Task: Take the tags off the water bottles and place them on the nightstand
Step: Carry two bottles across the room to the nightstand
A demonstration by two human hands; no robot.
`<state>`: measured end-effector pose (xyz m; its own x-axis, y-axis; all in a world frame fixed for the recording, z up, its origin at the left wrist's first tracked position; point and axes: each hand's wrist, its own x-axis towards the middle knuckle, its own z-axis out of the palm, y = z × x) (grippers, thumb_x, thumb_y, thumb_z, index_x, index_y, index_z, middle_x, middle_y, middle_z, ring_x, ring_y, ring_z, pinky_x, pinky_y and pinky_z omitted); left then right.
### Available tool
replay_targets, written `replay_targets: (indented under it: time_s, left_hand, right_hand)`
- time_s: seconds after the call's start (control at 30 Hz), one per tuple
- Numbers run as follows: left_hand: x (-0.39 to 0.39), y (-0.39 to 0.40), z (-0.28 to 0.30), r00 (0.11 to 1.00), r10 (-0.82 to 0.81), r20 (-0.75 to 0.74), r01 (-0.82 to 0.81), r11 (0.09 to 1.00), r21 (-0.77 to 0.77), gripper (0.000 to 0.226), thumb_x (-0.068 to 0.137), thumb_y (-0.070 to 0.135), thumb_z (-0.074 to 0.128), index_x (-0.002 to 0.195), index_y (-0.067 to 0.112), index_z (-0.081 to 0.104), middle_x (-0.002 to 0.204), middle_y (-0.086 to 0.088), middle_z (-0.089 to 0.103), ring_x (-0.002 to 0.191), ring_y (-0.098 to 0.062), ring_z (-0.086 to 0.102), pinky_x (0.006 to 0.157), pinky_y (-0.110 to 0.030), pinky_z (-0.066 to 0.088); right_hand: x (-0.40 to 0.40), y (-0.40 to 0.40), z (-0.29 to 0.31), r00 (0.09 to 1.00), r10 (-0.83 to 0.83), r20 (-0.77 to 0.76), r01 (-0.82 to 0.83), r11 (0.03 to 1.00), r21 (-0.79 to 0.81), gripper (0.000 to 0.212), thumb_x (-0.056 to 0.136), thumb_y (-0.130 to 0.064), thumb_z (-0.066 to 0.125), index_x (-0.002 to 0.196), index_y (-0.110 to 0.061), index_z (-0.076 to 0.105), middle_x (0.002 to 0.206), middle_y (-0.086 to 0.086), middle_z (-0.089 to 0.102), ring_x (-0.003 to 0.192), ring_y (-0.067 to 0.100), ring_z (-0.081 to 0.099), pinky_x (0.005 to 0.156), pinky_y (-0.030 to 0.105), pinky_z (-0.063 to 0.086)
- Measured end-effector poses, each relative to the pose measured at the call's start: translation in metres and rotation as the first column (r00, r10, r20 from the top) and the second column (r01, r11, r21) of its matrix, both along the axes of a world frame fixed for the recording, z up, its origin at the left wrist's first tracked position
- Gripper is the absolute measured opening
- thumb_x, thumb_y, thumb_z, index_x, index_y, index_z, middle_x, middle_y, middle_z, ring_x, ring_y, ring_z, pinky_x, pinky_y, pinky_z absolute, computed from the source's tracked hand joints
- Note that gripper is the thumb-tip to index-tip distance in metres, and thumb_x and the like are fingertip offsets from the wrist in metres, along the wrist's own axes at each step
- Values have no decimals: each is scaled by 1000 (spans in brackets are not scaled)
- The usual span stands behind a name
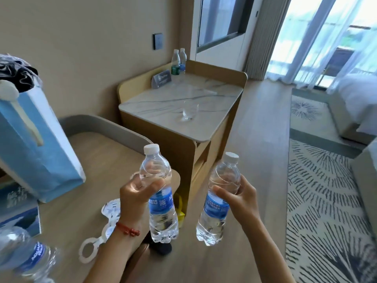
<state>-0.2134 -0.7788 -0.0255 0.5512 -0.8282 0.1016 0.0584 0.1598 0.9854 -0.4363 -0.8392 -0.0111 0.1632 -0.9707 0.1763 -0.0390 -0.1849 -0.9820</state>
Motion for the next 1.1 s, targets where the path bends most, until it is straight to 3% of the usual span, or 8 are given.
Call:
replay_targets:
  time_s: [0.13, 0.2, 0.27, 0.4, 0.57, 0.7, 0.83, 1.1]
  left_hand:
    - [-47, -15, 2, 996, -83, 36, 85, 995, -48, 25, 46, 43, 74, 66, 30, 71, 66, 16, 70, 68, -8, 66, 62, -21, 53]
    - [-75, -20, 1, 989, -141, 41, 143, 988, -63, 33, 47, 44, 76, 73, 25, 71, 70, 13, 72, 76, -18, 66, 69, -30, 54]
    - [-105, -23, 0, 979, -200, 30, 202, 977, -67, 44, 46, 48, 78, 80, 20, 70, 74, 10, 73, 76, -14, 68, 66, -23, 55]
    - [-164, -27, -3, 946, -323, -3, 322, 944, -68, 30, 58, 35, 79, 84, 21, 73, 81, 2, 75, 79, -16, 70, 62, -21, 56]
    - [-231, -31, -7, 937, -350, -13, 349, 936, -35, 76, 40, 64, 80, 91, 10, 70, 77, 2, 74, 72, -12, 69, 59, -18, 53]
    - [-275, -41, -9, 929, -370, -23, 370, 929, 10, 70, 31, 70, 79, 79, 20, 71, 71, 4, 74, 68, -10, 69, 58, -19, 54]
    - [-309, -53, -7, 902, -428, -57, 430, 903, 20, 70, 31, 67, 81, 84, 21, 71, 78, 5, 75, 75, -14, 70, 62, -21, 56]
    - [-349, -108, -8, 852, -519, -67, 520, 854, 4, 42, 52, 32, 84, 89, 17, 71, 78, 5, 75, 71, -10, 71, 55, -14, 51]
  right_hand:
    - [-54, 7, -1, 997, -77, -2, 77, 997, -6, 37, 62, -12, 81, 91, -24, 63, 82, -9, 73, 76, 9, 70, 62, 15, 53]
    - [-87, 13, -1, 993, -118, -8, 118, 993, -7, 37, 62, -8, 82, 90, -24, 64, 83, -8, 73, 75, 10, 70, 61, 15, 52]
    - [-122, 20, -2, 986, -166, -12, 166, 986, 1, 37, 61, -6, 83, 89, -22, 64, 83, -6, 74, 74, 11, 70, 61, 16, 52]
    - [-191, 32, -4, 965, -260, -22, 261, 965, 24, 34, 62, -4, 81, 88, -18, 65, 80, -2, 74, 72, 13, 71, 61, 18, 54]
    - [-256, 41, -6, 944, -326, -40, 328, 944, 36, 33, 62, -3, 81, 86, -17, 64, 75, 0, 73, 70, 10, 70, 59, 15, 53]
    - [-294, 44, -7, 941, -336, -31, 337, 941, 40, 35, 62, -4, 81, 90, -18, 64, 81, -6, 74, 73, 10, 70, 60, 14, 52]
    - [-326, 42, -7, 934, -358, -10, 358, 933, 45, 35, 63, -2, 80, 90, -16, 64, 82, -7, 74, 73, 10, 71, 61, 13, 52]
    - [-359, -2, -6, 919, -395, -20, 395, 918, 31, 39, 59, -11, 83, 92, -18, 63, 85, -6, 74, 77, 12, 71, 64, 15, 52]
